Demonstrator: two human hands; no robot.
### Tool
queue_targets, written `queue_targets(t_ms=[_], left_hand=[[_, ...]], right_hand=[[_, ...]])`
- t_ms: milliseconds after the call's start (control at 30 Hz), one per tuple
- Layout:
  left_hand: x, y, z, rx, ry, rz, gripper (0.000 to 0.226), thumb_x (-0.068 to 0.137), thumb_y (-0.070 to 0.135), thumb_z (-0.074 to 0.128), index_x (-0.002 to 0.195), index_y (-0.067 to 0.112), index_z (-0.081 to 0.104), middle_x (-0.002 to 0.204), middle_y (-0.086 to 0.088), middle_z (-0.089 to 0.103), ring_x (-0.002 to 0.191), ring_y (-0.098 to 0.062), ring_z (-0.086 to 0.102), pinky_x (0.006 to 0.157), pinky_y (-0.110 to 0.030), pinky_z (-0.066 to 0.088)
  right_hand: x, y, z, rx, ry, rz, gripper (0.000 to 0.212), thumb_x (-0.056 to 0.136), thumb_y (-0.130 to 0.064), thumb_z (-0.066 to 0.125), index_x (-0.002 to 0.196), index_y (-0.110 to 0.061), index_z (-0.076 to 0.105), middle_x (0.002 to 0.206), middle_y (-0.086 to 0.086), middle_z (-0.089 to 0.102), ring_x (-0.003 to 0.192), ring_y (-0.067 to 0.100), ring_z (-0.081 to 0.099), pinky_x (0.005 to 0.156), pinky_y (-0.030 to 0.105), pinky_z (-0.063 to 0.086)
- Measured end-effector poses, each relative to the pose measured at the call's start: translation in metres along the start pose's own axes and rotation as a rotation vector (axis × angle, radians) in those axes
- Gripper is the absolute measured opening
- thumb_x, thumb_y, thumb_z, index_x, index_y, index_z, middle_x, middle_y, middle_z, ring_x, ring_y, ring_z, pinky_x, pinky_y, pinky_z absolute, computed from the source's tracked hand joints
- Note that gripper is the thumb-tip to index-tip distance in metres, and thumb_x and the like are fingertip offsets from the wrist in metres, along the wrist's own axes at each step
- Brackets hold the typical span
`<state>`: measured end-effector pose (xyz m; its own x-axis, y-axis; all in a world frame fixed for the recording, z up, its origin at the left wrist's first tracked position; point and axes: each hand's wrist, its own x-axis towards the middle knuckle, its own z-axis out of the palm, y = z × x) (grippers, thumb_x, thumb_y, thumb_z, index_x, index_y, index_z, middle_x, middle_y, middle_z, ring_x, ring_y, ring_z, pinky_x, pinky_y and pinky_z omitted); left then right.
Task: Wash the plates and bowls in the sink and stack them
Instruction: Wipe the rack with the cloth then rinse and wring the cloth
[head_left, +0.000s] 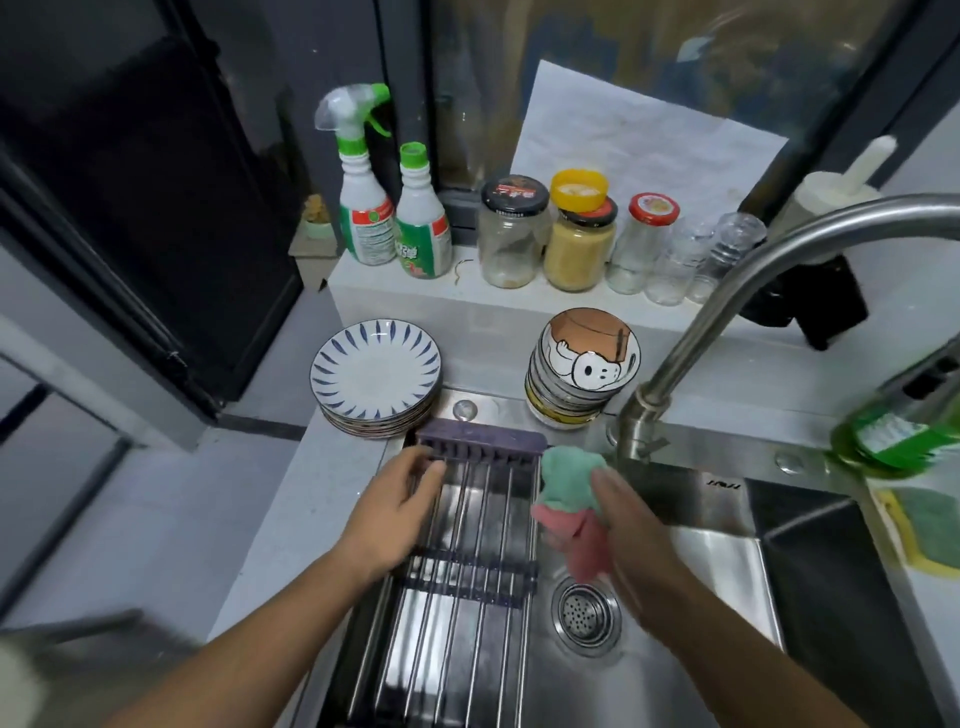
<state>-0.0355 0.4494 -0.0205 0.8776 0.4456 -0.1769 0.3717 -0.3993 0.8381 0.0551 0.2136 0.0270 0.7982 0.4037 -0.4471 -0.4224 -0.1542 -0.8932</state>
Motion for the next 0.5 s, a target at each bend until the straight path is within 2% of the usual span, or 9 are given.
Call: queue_targets(t_ms=[67, 100, 233, 300, 333, 367, 400, 433, 500], left_hand=[[-0.004, -0.014, -0.007, 0.037, 0.011, -0.005, 0.056, 0.097, 0.064, 0.042, 0.131, 0.023, 0.06, 0.127, 0.006, 0.065, 0.12, -0.013, 0.059, 0.107, -0.038, 0.045], [-0.003, -0.02, -0.01, 0.055, 0.023, 0.008, 0.053, 0.099, 0.06, 0.042, 0.13, 0.022, 0.061, 0.125, 0.006, 0.064, 0.119, -0.014, 0.058, 0.106, -0.035, 0.044], [0.003, -0.039, -0.024, 0.23, 0.025, 0.09, 0.065, 0.096, 0.064, 0.028, 0.125, 0.018, 0.064, 0.119, 0.005, 0.061, 0.115, -0.013, 0.053, 0.099, -0.028, 0.038], [0.012, -0.058, -0.031, 0.264, 0.037, 0.072, 0.068, 0.096, 0.065, 0.023, 0.12, 0.019, 0.066, 0.116, 0.005, 0.062, 0.113, -0.015, 0.055, 0.1, -0.031, 0.041], [0.016, -0.063, -0.032, 0.272, 0.047, 0.063, 0.068, 0.097, 0.065, 0.023, 0.118, 0.019, 0.068, 0.115, 0.003, 0.064, 0.113, -0.017, 0.056, 0.101, -0.034, 0.042], [0.021, -0.066, -0.034, 0.28, 0.055, 0.054, 0.067, 0.097, 0.064, 0.022, 0.117, 0.019, 0.069, 0.115, 0.002, 0.065, 0.113, -0.019, 0.056, 0.101, -0.035, 0.043], [0.026, -0.07, -0.035, 0.296, 0.058, 0.054, 0.068, 0.098, 0.062, 0.022, 0.116, 0.017, 0.069, 0.114, 0.0, 0.066, 0.112, -0.02, 0.056, 0.101, -0.035, 0.043], [0.03, -0.072, -0.036, 0.315, 0.055, 0.06, 0.068, 0.098, 0.061, 0.022, 0.115, 0.016, 0.069, 0.114, -0.001, 0.066, 0.112, -0.02, 0.056, 0.1, -0.034, 0.043], [0.033, -0.074, -0.036, 0.324, 0.046, 0.075, 0.067, 0.098, 0.061, 0.022, 0.113, 0.016, 0.069, 0.112, -0.002, 0.066, 0.111, -0.021, 0.056, 0.099, -0.033, 0.042]], right_hand=[[0.014, 0.004, 0.017, -0.033, -0.042, 0.02, 0.036, 0.106, -0.041, 0.036, 0.126, -0.019, 0.057, 0.11, 0.022, 0.068, 0.094, 0.038, 0.068, 0.085, 0.06, 0.055], [0.023, 0.003, 0.025, -0.036, -0.042, 0.026, 0.032, 0.107, -0.038, 0.037, 0.124, -0.019, 0.056, 0.111, 0.022, 0.067, 0.094, 0.038, 0.067, 0.084, 0.06, 0.054], [0.067, 0.001, 0.062, -0.103, -0.004, 0.009, 0.038, 0.105, -0.042, 0.037, 0.139, -0.027, 0.045, 0.121, 0.003, 0.059, 0.099, 0.024, 0.063, 0.069, 0.034, 0.054], [0.091, -0.002, 0.083, -0.185, 0.018, -0.067, 0.039, 0.105, -0.044, 0.034, 0.14, -0.032, 0.044, 0.105, -0.007, 0.056, 0.088, 0.01, 0.054, 0.068, 0.026, 0.045], [0.1, -0.005, 0.091, -0.255, 0.027, -0.124, 0.04, 0.106, -0.045, 0.031, 0.142, -0.034, 0.043, 0.106, -0.012, 0.054, 0.092, 0.006, 0.052, 0.076, 0.027, 0.044], [0.108, -0.007, 0.099, -0.348, 0.029, -0.173, 0.043, 0.107, -0.043, 0.027, 0.147, -0.033, 0.038, 0.12, -0.011, 0.053, 0.108, 0.008, 0.051, 0.091, 0.032, 0.042], [0.117, -0.007, 0.107, -0.466, 0.031, -0.192, 0.046, 0.108, -0.039, 0.023, 0.153, -0.028, 0.03, 0.142, -0.006, 0.044, 0.132, 0.014, 0.041, 0.108, 0.038, 0.033], [0.121, -0.009, 0.112, -0.621, 0.024, -0.18, 0.048, 0.109, -0.032, 0.019, 0.156, -0.022, 0.025, 0.158, -0.001, 0.028, 0.148, 0.018, 0.02, 0.118, 0.042, 0.019], [0.125, -0.006, 0.115, -0.904, -0.041, -0.164, 0.048, 0.107, -0.014, 0.017, 0.154, -0.01, 0.026, 0.167, 0.002, 0.004, 0.153, 0.024, -0.007, 0.123, 0.048, 0.001]])
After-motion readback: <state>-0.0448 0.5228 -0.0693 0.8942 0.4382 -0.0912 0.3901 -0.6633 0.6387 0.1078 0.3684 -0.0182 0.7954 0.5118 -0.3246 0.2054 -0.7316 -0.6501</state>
